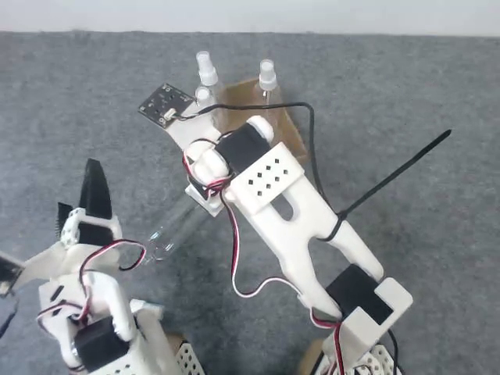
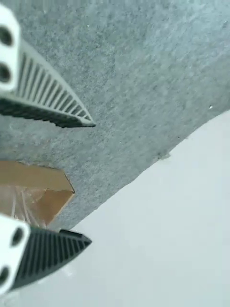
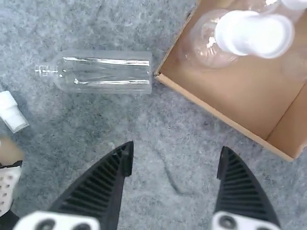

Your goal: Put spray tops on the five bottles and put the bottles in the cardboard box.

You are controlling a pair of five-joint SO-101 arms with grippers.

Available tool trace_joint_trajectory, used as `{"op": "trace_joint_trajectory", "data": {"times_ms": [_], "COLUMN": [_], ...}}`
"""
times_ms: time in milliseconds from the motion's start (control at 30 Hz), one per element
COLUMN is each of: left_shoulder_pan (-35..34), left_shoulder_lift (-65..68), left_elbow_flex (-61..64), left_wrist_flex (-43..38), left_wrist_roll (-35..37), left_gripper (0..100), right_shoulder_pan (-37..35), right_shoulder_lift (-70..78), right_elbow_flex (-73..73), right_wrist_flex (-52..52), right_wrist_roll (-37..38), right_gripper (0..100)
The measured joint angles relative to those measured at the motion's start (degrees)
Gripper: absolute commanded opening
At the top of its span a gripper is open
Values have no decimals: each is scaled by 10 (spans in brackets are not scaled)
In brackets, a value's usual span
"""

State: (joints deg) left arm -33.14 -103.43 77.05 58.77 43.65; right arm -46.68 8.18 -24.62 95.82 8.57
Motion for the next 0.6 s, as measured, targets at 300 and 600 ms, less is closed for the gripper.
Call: {"op": "trace_joint_trajectory", "data": {"times_ms": [300, 600], "left_shoulder_pan": [-156, -255], "left_shoulder_lift": [0, 0], "left_elbow_flex": [0, 37], "left_wrist_flex": [65, 47], "left_wrist_roll": [-62, -136], "left_gripper": [323, 323], "right_shoulder_pan": [-13, -52], "right_shoulder_lift": [-45, -97], "right_elbow_flex": [25, 137], "right_wrist_flex": [-4, -74], "right_wrist_roll": [0, 2], "right_gripper": [221, 222]}}
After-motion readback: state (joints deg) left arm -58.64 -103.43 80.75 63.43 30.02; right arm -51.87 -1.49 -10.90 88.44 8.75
